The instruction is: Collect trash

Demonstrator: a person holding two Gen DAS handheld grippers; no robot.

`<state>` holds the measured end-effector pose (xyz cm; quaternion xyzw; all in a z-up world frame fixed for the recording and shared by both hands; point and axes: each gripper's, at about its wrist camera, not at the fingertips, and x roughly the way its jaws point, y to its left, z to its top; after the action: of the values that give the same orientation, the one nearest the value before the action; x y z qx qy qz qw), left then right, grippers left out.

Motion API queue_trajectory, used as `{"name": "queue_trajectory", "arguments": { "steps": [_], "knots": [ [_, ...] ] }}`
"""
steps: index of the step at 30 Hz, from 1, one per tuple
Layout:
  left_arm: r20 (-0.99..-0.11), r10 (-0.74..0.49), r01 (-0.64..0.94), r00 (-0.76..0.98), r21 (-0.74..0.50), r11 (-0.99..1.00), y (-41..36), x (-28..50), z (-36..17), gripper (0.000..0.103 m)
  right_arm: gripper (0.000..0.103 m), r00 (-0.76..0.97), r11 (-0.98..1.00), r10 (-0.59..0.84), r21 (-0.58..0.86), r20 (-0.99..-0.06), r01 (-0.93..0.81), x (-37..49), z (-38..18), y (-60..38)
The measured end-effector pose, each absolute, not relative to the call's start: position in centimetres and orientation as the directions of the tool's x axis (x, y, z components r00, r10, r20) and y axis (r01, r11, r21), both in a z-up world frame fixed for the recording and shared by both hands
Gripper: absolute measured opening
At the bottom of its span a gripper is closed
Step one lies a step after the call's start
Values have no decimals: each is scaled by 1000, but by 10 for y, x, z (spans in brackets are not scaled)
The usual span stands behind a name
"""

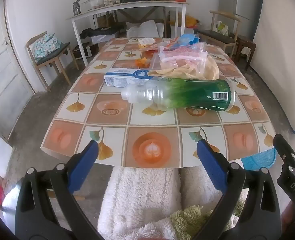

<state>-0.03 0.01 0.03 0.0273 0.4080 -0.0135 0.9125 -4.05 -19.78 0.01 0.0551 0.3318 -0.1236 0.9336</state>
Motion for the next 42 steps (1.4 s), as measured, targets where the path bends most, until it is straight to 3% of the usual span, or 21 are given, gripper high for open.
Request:
{"name": "queue_trajectory", "arguments": {
  "steps": [42],
  "knots": [
    [-739,-2,46,674,39,998,0,-1,1,95,97,752,964,-198,16,-628,267,-42,2,-198]
  ]
}}
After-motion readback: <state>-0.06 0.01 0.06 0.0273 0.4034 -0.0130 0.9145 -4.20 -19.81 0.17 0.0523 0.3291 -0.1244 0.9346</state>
